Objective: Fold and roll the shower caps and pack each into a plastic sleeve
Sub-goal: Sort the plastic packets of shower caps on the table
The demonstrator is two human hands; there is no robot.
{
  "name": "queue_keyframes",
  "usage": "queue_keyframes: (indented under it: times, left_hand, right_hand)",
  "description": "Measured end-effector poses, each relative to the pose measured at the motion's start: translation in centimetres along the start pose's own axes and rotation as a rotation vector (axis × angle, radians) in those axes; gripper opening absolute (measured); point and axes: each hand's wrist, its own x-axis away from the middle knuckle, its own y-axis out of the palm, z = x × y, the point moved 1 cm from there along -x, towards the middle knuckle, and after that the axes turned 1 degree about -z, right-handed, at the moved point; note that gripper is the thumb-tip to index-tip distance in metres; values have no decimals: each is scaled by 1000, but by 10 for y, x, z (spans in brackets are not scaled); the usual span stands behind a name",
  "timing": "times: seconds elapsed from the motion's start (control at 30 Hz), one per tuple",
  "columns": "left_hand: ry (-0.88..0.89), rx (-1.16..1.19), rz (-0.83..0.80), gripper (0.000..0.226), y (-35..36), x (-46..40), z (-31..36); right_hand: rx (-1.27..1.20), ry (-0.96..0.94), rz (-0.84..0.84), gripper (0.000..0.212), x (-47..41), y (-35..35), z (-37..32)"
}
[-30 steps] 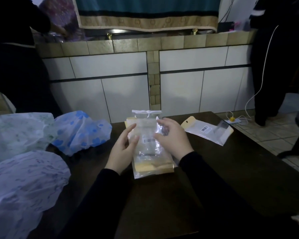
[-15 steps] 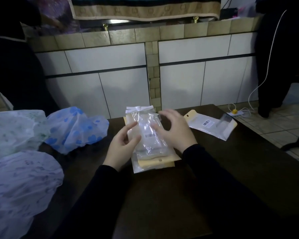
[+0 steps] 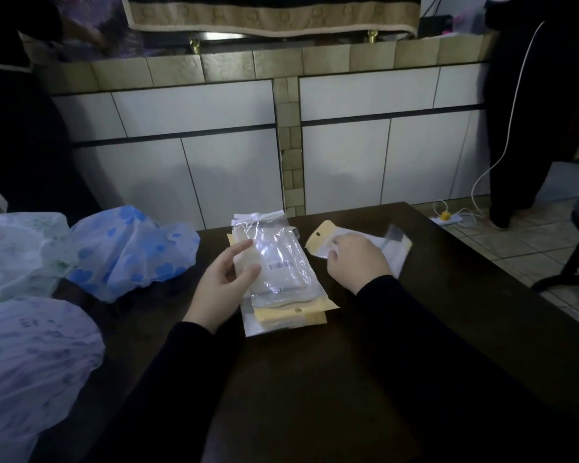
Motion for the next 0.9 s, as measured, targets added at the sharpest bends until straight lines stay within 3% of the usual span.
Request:
queue_keyframes:
  times: [0.07, 0.17, 0.37, 0.47, 0.53, 0.7, 0.9]
  left_hand:
    - [10, 0, -1, 43, 0, 0, -1]
    - [26, 1, 15, 41, 1, 0, -1]
    - [10, -41, -13, 42, -1, -3, -4]
    - [-17, -68, -3, 42, -5, -4, -6]
    - [-28, -65, 0, 43, -7, -4, -6]
    - [-4, -39, 22, 43, -11, -2, -7]
    - [29, -77, 139, 46, -26, 4, -7]
  right_hand:
    - [-67, -112, 127, 33, -2, -18, -2]
    - [-15, -51, 156, 47, -14, -33, 17]
    - [88, 129, -249, 59, -29, -1, 38]
    - [139, 163, -341, 66, -31, 0, 31]
    - [232, 202, -361, 59, -29, 2, 22]
    - [271, 192, -173, 66, -17, 7, -1]
    - [-165, 170, 118, 76, -9, 5, -10]
